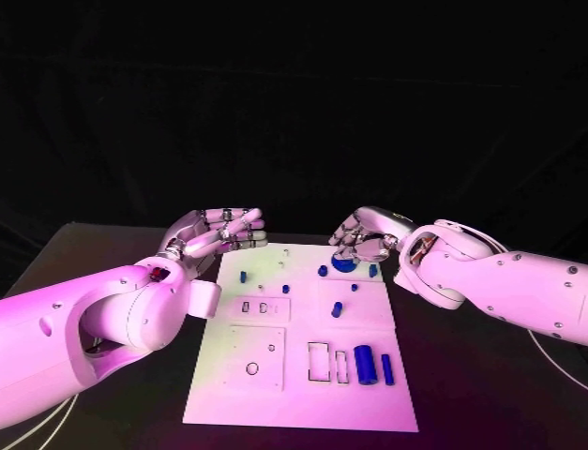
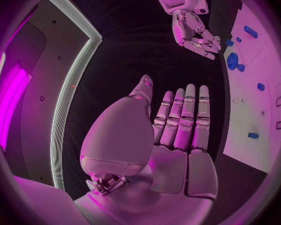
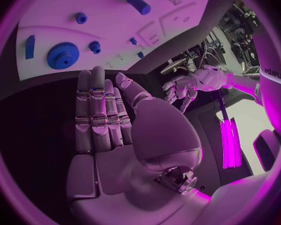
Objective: Assemble the parts on the task board
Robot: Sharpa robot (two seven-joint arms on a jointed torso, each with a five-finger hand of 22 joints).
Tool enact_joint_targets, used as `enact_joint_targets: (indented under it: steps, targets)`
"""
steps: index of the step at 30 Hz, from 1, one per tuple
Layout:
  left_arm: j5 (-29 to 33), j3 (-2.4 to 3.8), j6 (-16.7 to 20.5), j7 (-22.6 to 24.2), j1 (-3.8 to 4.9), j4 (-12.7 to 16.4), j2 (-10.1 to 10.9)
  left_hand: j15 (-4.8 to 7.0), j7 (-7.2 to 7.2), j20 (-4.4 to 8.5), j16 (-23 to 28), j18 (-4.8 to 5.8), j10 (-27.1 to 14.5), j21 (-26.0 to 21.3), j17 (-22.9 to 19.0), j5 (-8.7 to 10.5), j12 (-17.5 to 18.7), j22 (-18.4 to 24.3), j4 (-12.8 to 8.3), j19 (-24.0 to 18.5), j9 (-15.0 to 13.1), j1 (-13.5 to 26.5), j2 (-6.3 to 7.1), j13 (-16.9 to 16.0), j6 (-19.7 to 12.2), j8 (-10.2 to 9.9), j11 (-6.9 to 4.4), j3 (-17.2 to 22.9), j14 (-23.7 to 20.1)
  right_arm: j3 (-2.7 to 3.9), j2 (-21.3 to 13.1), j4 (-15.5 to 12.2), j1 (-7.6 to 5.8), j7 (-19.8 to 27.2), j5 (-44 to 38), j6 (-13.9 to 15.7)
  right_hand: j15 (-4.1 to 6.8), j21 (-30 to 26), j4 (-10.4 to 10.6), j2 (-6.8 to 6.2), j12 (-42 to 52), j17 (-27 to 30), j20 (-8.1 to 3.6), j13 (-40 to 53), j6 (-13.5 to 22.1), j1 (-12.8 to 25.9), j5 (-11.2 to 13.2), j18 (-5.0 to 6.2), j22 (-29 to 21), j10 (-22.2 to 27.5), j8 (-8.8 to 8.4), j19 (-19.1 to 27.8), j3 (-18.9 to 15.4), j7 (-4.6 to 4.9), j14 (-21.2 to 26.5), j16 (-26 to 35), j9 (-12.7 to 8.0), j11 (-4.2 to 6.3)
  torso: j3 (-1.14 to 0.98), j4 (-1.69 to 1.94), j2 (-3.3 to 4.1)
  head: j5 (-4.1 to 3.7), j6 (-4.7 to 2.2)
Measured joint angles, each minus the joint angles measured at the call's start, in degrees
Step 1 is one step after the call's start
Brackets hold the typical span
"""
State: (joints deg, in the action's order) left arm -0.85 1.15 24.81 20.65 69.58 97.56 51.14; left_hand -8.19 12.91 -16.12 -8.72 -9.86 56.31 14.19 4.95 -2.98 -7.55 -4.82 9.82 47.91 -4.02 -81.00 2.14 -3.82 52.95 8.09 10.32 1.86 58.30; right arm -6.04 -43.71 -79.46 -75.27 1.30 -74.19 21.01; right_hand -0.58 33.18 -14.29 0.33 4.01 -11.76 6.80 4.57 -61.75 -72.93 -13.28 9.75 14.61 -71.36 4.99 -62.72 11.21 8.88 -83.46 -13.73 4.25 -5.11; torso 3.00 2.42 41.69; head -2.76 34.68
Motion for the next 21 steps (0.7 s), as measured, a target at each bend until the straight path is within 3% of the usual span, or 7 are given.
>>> enact_joint_targets:
  steps: [2, 6, 9, 15, 17, 18, 21]
  targets:
    - [0.0, 0.0, -0.06, -0.06, 0.11, 0.36, 0.18, 0.1, 0.0, 0.07, 0.09, 0.0, 0.2, 0.23, 0.02, 0.0, 0.26, 0.0, -0.16, 0.12, 0.0, 0.04, -0.04, 0.0, 0.0, -0.17, -0.2, -0.16, 0.1, 0.02, 0.28, -0.02, -0.03, -1.35, -2.5, -0.42, 0.48, 2.49, 0.26, -0.42, -0.24, -2.18, -0.63, 0.05, -0.21, 0.23, -0.04, 0.0, 1.49, 0.46, -0.51, -2.06, -0.26, -0.22, -0.48, -2.68, 0.0, 0.42, 0.08, 0.16, 0.52, -0.27, -0.15]
    - [0.0, 0.01, -0.16, -0.18, 0.26, 1.02, 0.45, 0.1, 0.0, 0.27, 0.24, 0.01, 0.2, 0.23, 0.02, 0.0, 0.29, 0.0, -0.16, 0.74, 0.06, 0.04, -0.04, 0.0, 0.0, -0.23, -0.2, -0.16, 0.1, 0.04, 0.94, 0.06, -0.06, -3.69, -7.04, -1.56, 0.59, 7.94, 0.57, -0.98, -0.24, -8.73, -1.38, 0.19, -0.3, 0.54, -1.89, 0.0, 5.46, 3.1, -0.93, -3.86, -0.57, -0.31, -0.58, -11.39, -0.06, 0.09, 0.21, 0.39, 1.26, -0.65, -0.34]
    - [0.0, 0.04, -0.2, -0.24, 0.32, 1.36, 0.61, 0.1, 0.0, 0.46, 0.36, 0.01, 0.42, 0.45, 0.02, 0.0, 0.52, 0.0, -0.31, 0.92, 0.06, 0.04, -0.04, 0.01, 0.0, -0.23, -0.01, -0.31, 0.1, 0.06, 1.39, 0.34, -0.09, -4.73, -9.17, -2.25, 0.58, 17.31, 0.81, -1.51, -0.24, -14.2, -1.29, 0.52, 0.22, 0.75, -2.59, -0.1, 16.59, 4.61, -0.93, -7.11, -0.59, -0.21, -0.58, -19.29, -0.09, 0.03, 0.27, 0.48, 1.72, -0.88, -0.44]
    - [0.01, 0.05, -0.29, -0.35, 0.4, 1.86, 0.79, 0.1, 0.0, 0.26, 0.36, 0.01, 0.42, 0.45, 0.02, 0.0, 0.56, 0.05, -0.31, 1.14, 0.06, 0.04, -0.04, 0.01, 0.0, -0.46, -0.01, -0.31, 0.1, 0.06, 2.08, 0.86, -0.09, -6.18, -12.0, -3.23, 0.58, 30.95, 1.77, -1.5, -0.24, -29.38, -1.01, 0.84, 0.45, 0.76, -3.01, -2.69, 34.66, 6.31, -0.93, -11.87, -0.11, 0.02, -0.58, -35.41, -0.09, -0.08, 0.31, 0.61, 2.3, -1.13, -0.52]
    - [0.01, 0.06, -0.33, -0.39, 0.43, 1.99, 0.8, 0.1, 0.0, 0.26, 0.36, 0.0, 0.42, 0.45, 0.01, 0.0, 0.56, 0.05, -0.31, 1.14, 0.06, 0.04, -0.04, 0.01, 0.0, -0.46, -0.01, -0.31, 0.1, 0.06, 2.31, 0.96, -0.09, -6.58, -12.74, -3.54, 0.59, 34.65, 2.03, -1.74, -0.24, -34.26, -0.91, 1.02, 0.45, 0.52, -3.02, -2.8, 39.66, 6.36, -0.93, -13.02, 0.15, 0.02, -0.58, -40.46, -0.09, -0.08, 0.31, 0.66, 2.42, -1.26, -0.53]
    - [0.01, 0.06, -0.35, -0.41, 0.44, 2.04, 0.81, 0.1, 0.0, 0.26, 0.54, 0.01, 0.42, 0.45, 0.01, 0.0, 0.56, 0.05, -0.31, 1.14, 0.06, 0.04, -0.04, 0.01, 0.0, -0.46, -0.01, -0.31, 0.1, 0.06, 2.44, 1.01, -0.09, -6.72, -13.0, -3.69, 0.58, 36.28, 2.21, -1.74, -0.24, -36.51, -0.87, 1.08, 0.45, 0.52, -3.02, -3.66, 41.95, 6.55, -0.93, -13.56, 0.33, 0.02, -0.58, -42.79, -0.09, -0.24, 0.31, 0.7, 2.46, -1.3, -0.53]
    - [0.01, 0.07, -0.4, -0.46, 0.47, 2.16, 0.83, 0.1, 0.0, 0.47, 0.57, 0.01, 0.42, 0.45, 0.01, 0.0, 0.56, 0.05, -0.31, 1.35, 0.12, 0.04, -0.04, 0.01, 0.0, -0.46, -0.01, -0.31, 0.1, 0.06, 3.02, 1.41, -0.08, -7.07, -13.79, -4.23, 0.58, 38.53, 2.53, -1.74, -0.24, -39.68, -0.78, 1.12, 0.46, 0.52, -3.34, -3.69, 45.05, 6.57, -0.93, -13.87, 0.65, 0.02, -0.58, -46.22, -0.09, -0.22, 0.31, 0.77, 2.59, -1.35, -0.54]
